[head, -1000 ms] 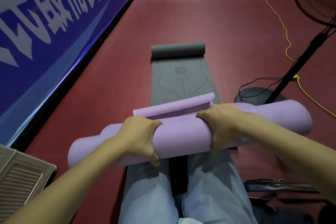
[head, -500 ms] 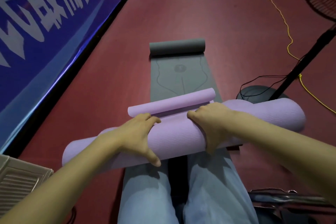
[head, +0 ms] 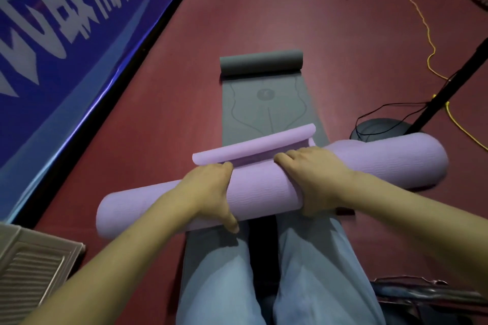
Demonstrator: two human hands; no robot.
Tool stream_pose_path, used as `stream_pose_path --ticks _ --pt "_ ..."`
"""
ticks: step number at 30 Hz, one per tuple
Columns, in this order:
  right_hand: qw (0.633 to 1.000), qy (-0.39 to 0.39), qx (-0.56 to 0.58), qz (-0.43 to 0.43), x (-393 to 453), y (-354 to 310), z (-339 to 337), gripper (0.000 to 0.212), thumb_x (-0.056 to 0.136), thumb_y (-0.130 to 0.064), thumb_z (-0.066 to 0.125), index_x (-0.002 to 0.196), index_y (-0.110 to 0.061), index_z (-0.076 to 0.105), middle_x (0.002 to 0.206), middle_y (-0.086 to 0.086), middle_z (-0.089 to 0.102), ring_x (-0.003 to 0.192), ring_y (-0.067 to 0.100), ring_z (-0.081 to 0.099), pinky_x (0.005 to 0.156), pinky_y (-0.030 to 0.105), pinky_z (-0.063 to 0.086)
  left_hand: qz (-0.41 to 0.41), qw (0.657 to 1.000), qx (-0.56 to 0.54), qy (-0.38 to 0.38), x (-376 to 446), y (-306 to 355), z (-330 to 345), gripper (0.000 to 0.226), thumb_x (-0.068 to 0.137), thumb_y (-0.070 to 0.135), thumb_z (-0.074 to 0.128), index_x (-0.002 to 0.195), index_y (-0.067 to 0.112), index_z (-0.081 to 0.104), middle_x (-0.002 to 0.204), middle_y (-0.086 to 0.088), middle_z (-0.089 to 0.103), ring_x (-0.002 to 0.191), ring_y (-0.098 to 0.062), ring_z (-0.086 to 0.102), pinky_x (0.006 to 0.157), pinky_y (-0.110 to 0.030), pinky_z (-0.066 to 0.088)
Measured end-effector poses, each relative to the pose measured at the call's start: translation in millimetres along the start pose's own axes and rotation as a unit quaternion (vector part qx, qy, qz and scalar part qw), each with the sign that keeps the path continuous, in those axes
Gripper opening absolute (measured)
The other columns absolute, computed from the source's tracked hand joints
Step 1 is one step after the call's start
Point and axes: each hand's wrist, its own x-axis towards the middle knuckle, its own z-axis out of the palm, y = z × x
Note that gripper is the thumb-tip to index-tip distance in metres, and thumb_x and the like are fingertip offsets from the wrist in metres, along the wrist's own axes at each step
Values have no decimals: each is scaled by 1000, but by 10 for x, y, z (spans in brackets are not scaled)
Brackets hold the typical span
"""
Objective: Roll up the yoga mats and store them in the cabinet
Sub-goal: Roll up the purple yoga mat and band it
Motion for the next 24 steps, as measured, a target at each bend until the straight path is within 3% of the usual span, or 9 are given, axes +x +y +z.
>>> stream_pose_path --ticks 2,5,8,11,13,17,20,22,24 --pt "998 -44 40 6 128 93 -145 94 40 -46 88 120 -24 43 111 -2 63 95 26 64 75 39 54 -12 997 26 71 -11 118 119 97 38 79 84 107 22 45 109 3 62 94 -23 60 77 -37 45" --pt "995 -74 64 12 183 204 -131 102 37 -44 90 125 -25 42 117 -1 61 98 26 62 79 41 54 -11 994 57 87 12 214 153 102 38 82 82 112 21 48 112 2 64 98 -23 62 77 -36 43" --pt "998 -22 57 24 127 170 -21 93 39 -45 85 119 -23 43 113 2 56 96 27 58 83 44 51 -2 996 58 61 139 127 -38 94 35 84 79 105 27 51 104 7 68 90 -21 64 69 -34 43" --pt "999 34 -2 25 82 76 106 87 40 -45 80 116 -20 45 110 2 54 93 29 57 83 43 47 2 998 54 29 211 48 -153 91 37 86 77 104 29 54 102 5 70 90 -22 64 71 -33 46" --pt "999 21 2 24 110 71 26 85 42 -48 83 114 -20 47 109 2 58 94 28 58 78 38 45 6 999 36 31 195 19 -129 97 37 87 77 112 29 54 110 5 70 95 -21 64 74 -33 47" --pt "995 -62 71 39 276 117 -299 81 49 -40 92 115 -20 48 112 3 61 96 27 62 69 33 42 1 999 2 44 108 -31 5 131 36 82 82 144 21 39 140 2 58 123 -22 58 97 -36 49" --pt "998 -11 41 39 291 18 -162 78 54 -34 90 115 -17 45 115 7 57 99 29 61 72 33 36 6 998 21 62 195 -92 -12 107 30 86 73 121 34 51 115 12 68 102 -19 66 83 -35 52" --pt "997 66 22 33 268 -33 19 78 54 -34 86 118 -16 45 114 8 56 98 30 59 74 37 33 12 999 36 33 331 -139 -100 104 29 87 68 118 35 55 106 12 71 96 -18 67 78 -32 51" --pt "996 88 12 28 281 -4 94 77 53 -36 86 117 -17 46 110 7 57 96 30 58 74 38 33 18 999 46 -3 443 -164 -176 103 28 87 69 115 34 56 104 10 71 94 -19 66 78 -32 52"
